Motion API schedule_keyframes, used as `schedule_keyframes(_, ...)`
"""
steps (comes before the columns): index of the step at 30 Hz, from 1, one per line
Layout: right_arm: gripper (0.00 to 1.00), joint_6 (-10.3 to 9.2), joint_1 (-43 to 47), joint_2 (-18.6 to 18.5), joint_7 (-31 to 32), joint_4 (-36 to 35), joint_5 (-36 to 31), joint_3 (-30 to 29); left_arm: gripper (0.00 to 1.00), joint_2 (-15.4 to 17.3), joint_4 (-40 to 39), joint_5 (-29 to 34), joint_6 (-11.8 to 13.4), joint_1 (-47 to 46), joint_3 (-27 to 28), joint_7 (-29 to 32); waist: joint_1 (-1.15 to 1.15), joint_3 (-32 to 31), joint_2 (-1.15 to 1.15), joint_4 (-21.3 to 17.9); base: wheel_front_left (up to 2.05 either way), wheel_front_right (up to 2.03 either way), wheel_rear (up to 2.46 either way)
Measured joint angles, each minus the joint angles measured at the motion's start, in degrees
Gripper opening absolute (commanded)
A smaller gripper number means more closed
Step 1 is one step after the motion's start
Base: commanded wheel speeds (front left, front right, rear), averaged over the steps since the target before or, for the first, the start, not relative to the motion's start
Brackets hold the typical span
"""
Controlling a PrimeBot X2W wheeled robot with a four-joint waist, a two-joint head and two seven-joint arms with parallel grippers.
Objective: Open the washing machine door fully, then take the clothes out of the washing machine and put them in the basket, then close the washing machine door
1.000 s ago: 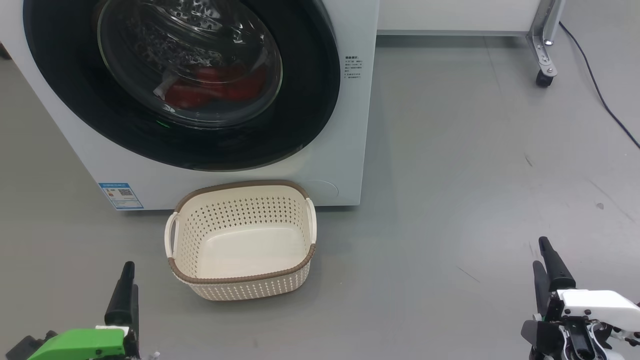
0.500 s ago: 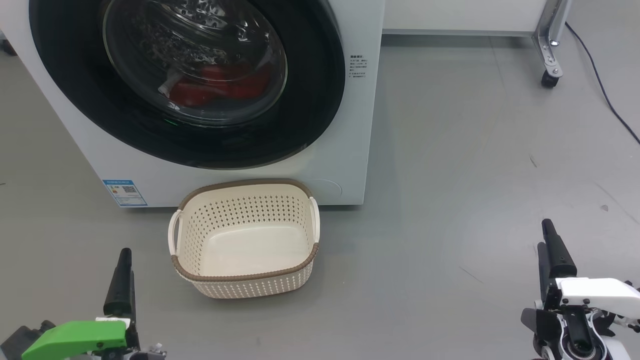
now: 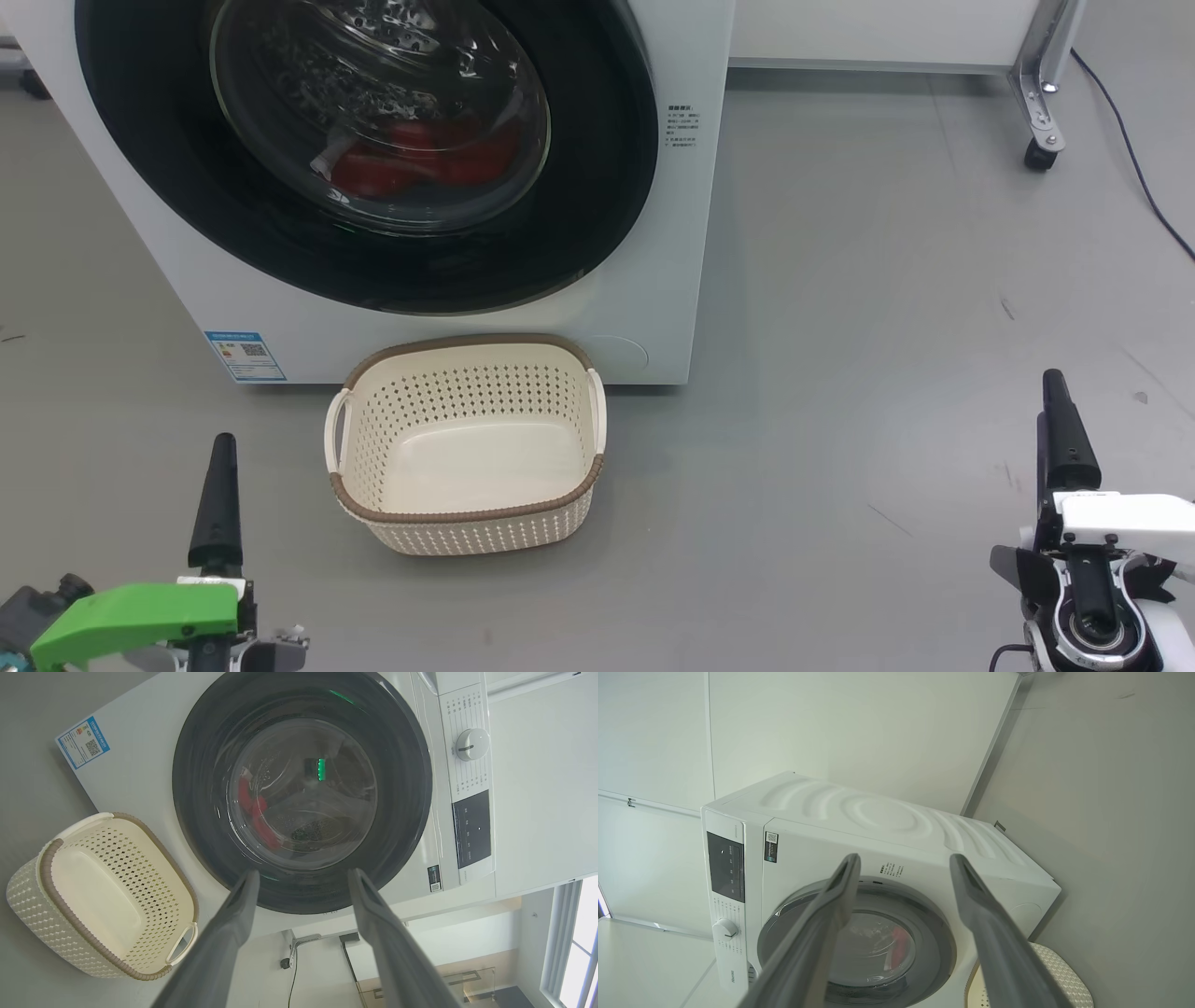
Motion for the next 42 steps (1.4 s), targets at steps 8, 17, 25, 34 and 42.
schedule_keyframes(8,1.00,0.00,-0.52,0.14,-1.14,-1.79,-2.32,-0.64,1.00,0.09,-1.26,6.28,0.00,-0.01,0.35,-1.18,0.00,-0.44,0.00,0.43,0.00,0.00,0.00)
schedule_keyframes(17,1.00,-0.13,-0.68,0.26,-2.59,-3.33,-8.81,-0.49,1.00,-0.04,-3.52,13.04,-0.01,0.01,0.94,-2.45,0.00,-0.87,0.00,0.74,0.00,0.00,0.00)
schedule_keyframes(25,1.00,-1.15,-0.68,0.46,-4.16,-4.14,-16.93,0.56,1.00,0.41,-5.15,21.71,-0.02,0.08,-1.05,-3.68,0.00,-0.95,0.00,0.89,0.00,0.00,0.00)
schedule_keyframes(34,1.00,-2.04,-0.68,0.55,-5.68,-4.44,-28.64,2.45,1.00,1.70,-5.27,32.99,-0.03,0.16,-4.34,-5.03,0.00,-0.81,0.00,1.19,0.00,0.00,0.00)
schedule_keyframes(42,1.00,-3.54,-0.69,0.71,-6.95,-4.38,-31.95,4.02,1.00,2.98,-5.38,45.69,-0.08,0.19,-6.20,-6.32,0.00,-0.53,0.00,1.43,0.00,0.00,0.00)
